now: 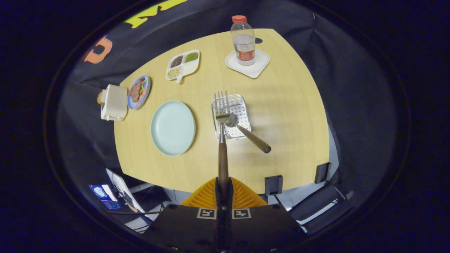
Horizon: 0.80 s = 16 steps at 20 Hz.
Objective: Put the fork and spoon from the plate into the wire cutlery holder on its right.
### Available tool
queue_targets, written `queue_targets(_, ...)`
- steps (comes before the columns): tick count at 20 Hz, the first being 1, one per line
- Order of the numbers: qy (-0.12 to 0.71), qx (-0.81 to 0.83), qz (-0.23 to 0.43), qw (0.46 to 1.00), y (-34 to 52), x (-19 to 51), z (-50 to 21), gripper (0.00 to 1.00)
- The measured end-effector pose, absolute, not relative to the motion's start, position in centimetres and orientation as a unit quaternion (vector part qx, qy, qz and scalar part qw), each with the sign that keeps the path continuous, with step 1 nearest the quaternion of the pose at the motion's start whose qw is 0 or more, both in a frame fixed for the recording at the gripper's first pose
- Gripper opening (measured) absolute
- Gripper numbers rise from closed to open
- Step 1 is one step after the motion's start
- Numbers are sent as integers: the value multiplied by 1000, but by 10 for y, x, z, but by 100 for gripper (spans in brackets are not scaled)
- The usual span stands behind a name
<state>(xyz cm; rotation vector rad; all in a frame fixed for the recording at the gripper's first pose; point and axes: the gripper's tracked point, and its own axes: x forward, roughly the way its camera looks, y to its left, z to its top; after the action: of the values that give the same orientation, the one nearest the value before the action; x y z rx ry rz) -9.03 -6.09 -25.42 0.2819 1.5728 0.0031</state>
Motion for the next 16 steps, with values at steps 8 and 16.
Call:
queue_targets(8, 715, 139, -18, 685, -68, -87, -264, 8)
queue_targets(16, 685, 163, 0, 710, -53, -68, -253, 61)
